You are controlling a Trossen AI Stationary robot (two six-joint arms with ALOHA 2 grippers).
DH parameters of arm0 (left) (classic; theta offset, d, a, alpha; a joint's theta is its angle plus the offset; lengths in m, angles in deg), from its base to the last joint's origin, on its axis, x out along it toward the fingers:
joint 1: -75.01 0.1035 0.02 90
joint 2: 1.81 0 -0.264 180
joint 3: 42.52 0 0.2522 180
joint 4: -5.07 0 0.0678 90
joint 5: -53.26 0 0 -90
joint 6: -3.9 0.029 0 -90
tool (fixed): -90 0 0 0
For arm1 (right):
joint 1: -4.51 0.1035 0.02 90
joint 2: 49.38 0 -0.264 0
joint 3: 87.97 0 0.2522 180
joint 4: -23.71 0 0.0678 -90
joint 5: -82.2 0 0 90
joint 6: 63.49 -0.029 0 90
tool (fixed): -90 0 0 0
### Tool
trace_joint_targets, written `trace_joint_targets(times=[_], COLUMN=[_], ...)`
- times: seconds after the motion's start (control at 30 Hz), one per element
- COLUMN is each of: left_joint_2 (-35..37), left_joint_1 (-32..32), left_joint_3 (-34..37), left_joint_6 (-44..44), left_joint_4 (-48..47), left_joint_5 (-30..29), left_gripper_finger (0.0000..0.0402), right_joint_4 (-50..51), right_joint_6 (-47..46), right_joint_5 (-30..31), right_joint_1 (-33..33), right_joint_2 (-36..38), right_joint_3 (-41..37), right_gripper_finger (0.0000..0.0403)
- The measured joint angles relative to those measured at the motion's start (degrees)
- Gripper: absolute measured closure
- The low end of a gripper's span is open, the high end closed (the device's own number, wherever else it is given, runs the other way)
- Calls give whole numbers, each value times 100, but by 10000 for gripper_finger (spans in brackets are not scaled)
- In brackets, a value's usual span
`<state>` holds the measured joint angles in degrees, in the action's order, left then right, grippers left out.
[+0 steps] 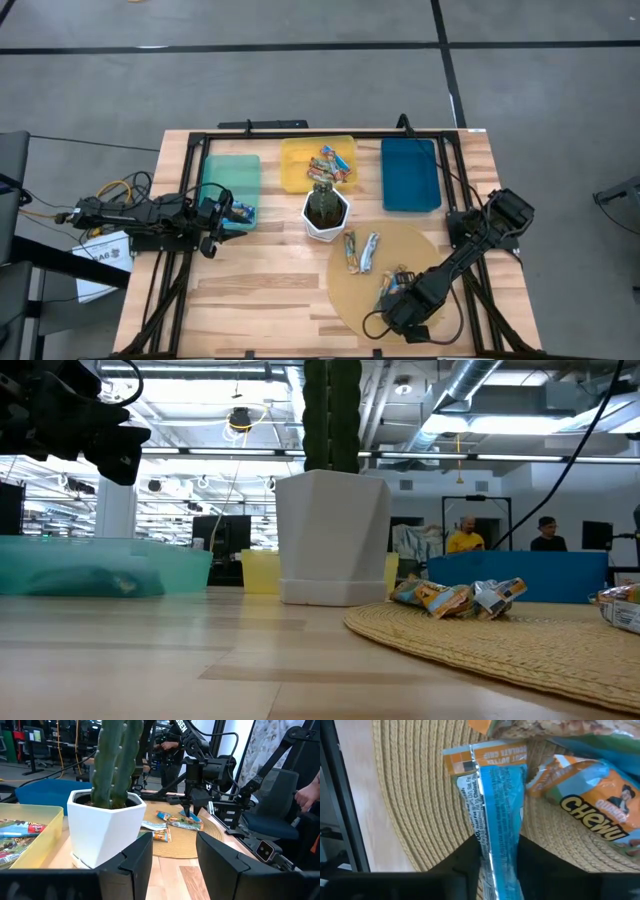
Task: Pick and place Granola Bars by type
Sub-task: Put the orange granola bar into the blue bin
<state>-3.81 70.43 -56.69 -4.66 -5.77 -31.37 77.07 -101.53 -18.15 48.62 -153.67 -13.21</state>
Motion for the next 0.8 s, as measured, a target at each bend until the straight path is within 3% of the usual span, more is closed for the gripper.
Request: trace_joint_targets(times=[0.3,0.5,0.8], left_joint_2=[2,0,1], left_joint_1=[0,0,2], left_joint_3=[0,-1,0], left_joint_6=[-2,0,0], left_joint_4=[0,1,0], left_joint_5=[-1,1,-1], left_gripper_finger=[257,257,257], right_joint_4=[-45,-158,-286], right_joint_6=[3,1,-63], right_joint_5=[-209,-581,-765], right_joint_1=[-89,-175,-531], right_joint_2=[15,275,1281], right_joint_3=[-1,-8,-8], right_gripper_finger=[364,376,377])
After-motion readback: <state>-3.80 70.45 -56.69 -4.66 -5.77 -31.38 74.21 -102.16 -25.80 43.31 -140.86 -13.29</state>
